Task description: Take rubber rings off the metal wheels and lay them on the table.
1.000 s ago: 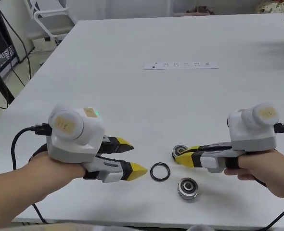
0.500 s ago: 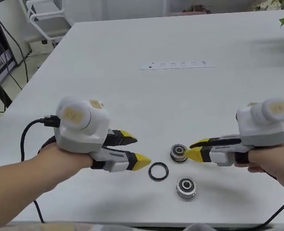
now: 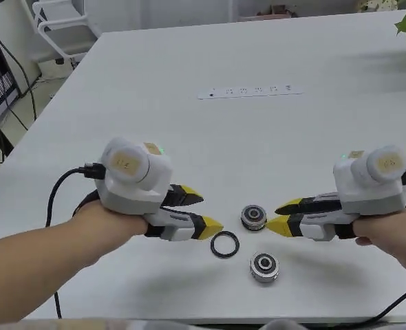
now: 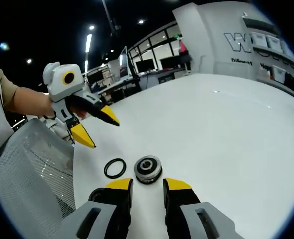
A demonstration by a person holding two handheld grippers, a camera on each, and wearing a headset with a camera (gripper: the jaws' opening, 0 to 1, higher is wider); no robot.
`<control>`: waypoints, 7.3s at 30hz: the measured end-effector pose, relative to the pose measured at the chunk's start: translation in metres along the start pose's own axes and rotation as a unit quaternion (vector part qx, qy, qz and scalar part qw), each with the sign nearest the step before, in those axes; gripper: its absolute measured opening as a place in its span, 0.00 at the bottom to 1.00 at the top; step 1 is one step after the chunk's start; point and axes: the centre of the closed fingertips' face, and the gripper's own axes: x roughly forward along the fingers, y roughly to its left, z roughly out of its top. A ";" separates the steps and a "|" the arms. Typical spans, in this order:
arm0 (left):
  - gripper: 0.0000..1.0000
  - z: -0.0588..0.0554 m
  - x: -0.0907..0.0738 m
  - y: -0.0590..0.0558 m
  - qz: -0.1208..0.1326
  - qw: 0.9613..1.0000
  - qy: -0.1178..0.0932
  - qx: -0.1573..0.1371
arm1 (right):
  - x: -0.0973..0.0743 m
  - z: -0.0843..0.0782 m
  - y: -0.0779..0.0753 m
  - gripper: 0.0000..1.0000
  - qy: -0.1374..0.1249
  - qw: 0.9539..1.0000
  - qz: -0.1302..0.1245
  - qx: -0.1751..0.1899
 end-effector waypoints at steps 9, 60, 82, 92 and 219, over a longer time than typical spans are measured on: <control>0.39 0.001 0.016 -0.001 -0.005 1.000 0.007 0.005 | 0.008 -0.006 -0.004 0.22 0.006 1.000 -0.001 -0.015; 0.19 0.015 0.079 -0.014 -0.036 0.998 0.023 0.051 | 0.017 -0.010 -0.013 0.09 0.000 0.999 0.000 -0.038; 0.16 0.015 0.080 -0.010 -0.049 0.998 0.017 0.036 | 0.018 -0.011 -0.014 0.06 0.001 0.999 0.002 -0.033; 0.15 0.015 0.080 -0.011 -0.046 0.998 0.018 0.044 | 0.017 -0.011 -0.015 0.01 -0.008 1.000 0.003 0.002; 0.40 0.022 -0.006 -0.030 -0.045 0.998 -0.031 0.042 | 0.006 0.032 0.018 0.00 -0.063 0.993 0.028 0.097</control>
